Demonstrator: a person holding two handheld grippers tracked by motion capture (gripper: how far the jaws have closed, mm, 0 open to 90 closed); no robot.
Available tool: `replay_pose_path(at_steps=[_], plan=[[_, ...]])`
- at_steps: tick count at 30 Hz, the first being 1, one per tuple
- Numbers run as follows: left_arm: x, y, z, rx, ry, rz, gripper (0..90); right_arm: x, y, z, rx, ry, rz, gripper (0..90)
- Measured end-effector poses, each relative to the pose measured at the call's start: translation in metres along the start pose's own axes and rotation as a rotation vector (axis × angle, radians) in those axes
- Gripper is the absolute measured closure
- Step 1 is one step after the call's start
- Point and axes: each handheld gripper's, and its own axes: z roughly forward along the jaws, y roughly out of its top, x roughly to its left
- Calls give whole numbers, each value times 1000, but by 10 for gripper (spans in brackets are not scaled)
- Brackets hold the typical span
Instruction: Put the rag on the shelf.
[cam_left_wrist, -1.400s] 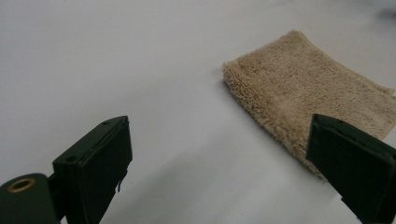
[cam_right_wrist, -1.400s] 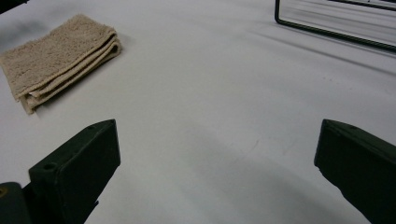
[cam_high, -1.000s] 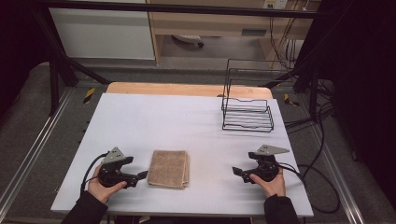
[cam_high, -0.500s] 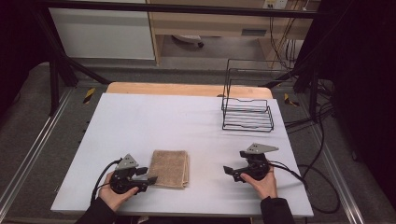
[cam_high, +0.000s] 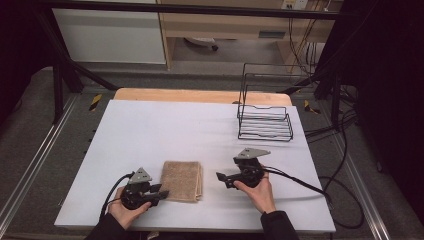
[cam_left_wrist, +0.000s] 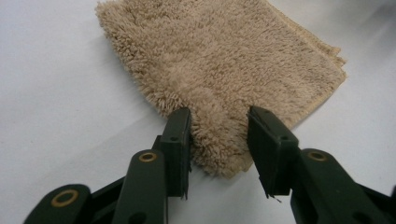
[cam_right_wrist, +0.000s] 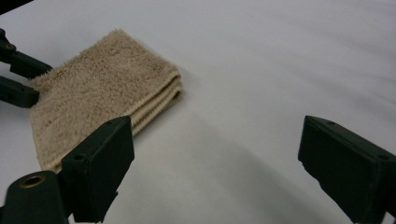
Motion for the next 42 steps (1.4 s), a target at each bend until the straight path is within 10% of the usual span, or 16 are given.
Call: replay_pose_path(at_steps=[19,42], plan=[[-3,1,2,12,21,-17,731,30,28,83,81,34,-5,436],[0,1,-1,16,8,-33,823,35,28,86,122,111,65,836]])
